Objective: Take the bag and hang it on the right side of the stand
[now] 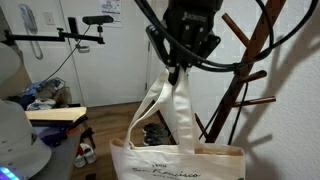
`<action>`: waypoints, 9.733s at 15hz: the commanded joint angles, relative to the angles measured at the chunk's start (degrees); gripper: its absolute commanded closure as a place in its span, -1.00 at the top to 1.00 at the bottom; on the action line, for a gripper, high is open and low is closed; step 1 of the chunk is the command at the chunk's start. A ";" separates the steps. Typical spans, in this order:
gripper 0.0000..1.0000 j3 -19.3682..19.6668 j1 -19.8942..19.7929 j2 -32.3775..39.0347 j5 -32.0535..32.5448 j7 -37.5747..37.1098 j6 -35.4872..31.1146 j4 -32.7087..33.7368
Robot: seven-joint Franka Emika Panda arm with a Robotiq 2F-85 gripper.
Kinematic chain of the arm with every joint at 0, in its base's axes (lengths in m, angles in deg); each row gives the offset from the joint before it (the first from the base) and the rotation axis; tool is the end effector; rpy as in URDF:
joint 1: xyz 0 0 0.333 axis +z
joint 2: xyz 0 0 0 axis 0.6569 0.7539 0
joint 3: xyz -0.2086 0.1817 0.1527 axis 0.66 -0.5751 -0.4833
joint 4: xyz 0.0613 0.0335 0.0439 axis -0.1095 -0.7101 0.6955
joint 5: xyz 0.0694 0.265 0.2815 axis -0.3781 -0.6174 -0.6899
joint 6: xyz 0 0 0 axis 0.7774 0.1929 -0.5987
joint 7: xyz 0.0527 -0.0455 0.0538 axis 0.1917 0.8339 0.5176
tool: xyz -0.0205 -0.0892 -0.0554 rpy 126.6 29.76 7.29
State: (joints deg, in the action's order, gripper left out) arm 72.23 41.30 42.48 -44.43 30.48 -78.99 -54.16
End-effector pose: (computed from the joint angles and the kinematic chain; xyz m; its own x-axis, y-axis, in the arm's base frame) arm 0.4250 -0.1775 0.5578 -0.0725 0.9972 0.0204 0.9967 0.0731 -0.0344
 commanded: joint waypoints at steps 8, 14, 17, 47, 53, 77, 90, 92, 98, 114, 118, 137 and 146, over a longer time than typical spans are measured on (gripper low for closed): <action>-0.93 -2.75 -1.98 9.94 3.21 21.88 -3.83 12.91; -0.93 -4.46 -3.42 10.66 2.60 21.24 -3.30 12.36; -0.92 -4.65 -3.85 12.34 1.71 26.09 -3.23 15.68; -0.93 -7.29 -13.79 23.78 -26.71 34.94 18.68 35.89; -0.86 -7.18 -14.44 23.65 -25.72 36.96 18.66 34.47; -0.93 -13.87 -28.74 33.32 -58.40 37.60 27.55 45.56; -0.93 -8.50 -31.17 32.02 -75.81 37.60 24.08 36.37; -0.93 -6.81 -30.99 31.57 -77.66 37.60 23.56 34.58; -0.93 -3.16 -30.01 31.54 -81.41 37.59 22.76 34.42; -0.94 -3.56 -27.64 39.51 -75.49 37.58 22.03 54.96; -0.94 -6.71 -26.13 44.17 -68.63 37.60 28.04 63.09; -0.94 -34.64 -41.73 67.32 -54.32 37.41 40.74 101.60; -0.94 -42.64 -45.04 66.50 -45.08 37.60 39.67 98.38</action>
State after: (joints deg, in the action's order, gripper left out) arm 33.37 -4.52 108.31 -94.33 68.09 -39.11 42.67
